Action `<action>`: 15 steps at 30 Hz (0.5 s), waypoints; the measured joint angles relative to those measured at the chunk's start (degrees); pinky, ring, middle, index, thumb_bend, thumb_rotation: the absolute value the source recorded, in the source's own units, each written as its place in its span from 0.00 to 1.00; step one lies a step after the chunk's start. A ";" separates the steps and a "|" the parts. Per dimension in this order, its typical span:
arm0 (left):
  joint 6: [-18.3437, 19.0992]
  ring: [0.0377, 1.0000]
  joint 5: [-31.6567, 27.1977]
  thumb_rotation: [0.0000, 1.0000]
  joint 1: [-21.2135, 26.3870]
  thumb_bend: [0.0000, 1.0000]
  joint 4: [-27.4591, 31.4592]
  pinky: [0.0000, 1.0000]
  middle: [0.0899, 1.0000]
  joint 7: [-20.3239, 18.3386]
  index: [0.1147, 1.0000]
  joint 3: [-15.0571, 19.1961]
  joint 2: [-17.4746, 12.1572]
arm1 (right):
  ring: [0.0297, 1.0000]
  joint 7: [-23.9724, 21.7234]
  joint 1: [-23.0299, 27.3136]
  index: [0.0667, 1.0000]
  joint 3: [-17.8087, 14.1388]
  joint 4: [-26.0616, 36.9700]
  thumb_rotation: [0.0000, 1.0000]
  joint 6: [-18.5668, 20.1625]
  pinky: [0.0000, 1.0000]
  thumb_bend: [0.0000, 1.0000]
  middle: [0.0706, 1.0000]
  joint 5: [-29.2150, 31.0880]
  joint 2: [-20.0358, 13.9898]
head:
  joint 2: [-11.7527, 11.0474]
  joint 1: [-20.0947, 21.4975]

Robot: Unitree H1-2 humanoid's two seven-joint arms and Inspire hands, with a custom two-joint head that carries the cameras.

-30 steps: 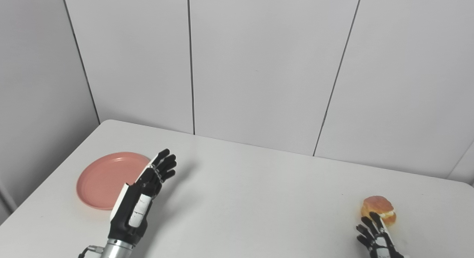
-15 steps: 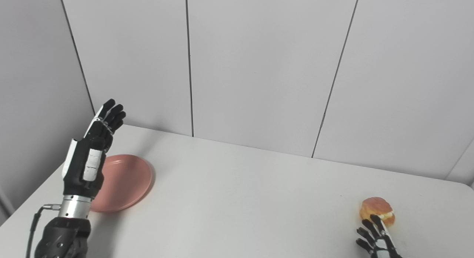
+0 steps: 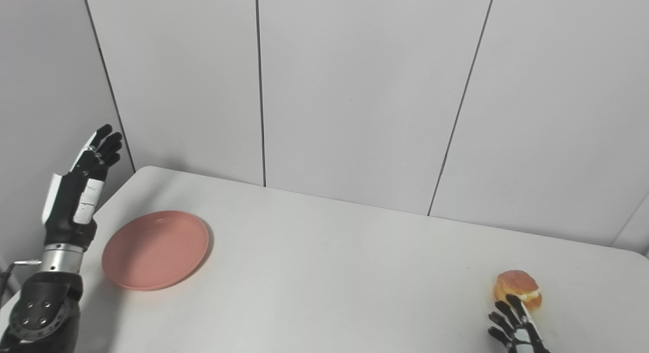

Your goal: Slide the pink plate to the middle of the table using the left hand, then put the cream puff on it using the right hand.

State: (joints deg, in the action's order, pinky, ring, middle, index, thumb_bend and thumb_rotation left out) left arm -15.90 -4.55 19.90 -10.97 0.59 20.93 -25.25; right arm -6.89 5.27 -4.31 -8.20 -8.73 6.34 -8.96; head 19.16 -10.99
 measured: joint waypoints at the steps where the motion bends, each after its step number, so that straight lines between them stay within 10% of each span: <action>1: -0.45 0.92 -0.05 0.89 0.09 1.00 -1.07 0.93 0.88 0.31 0.86 0.40 -0.17 | 0.86 0.00 0.00 0.92 0.00 0.00 1.00 0.00 0.83 0.80 0.88 0.00 0.00 | 0.00 0.00; 15: -7.69 0.90 -5.21 0.85 2.09 1.00 -19.34 0.87 0.88 -1.00 0.86 1.85 -1.16 | 0.85 0.04 -0.06 0.91 0.22 0.04 1.00 0.01 0.80 0.82 0.87 -0.49 -0.12 | 0.70 0.09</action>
State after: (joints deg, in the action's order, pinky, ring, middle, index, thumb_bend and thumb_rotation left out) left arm -23.59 -9.76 21.99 -30.30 -0.41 22.78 -26.41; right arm -6.85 5.21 -4.08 -8.15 -8.72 5.85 -9.08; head 19.86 -10.90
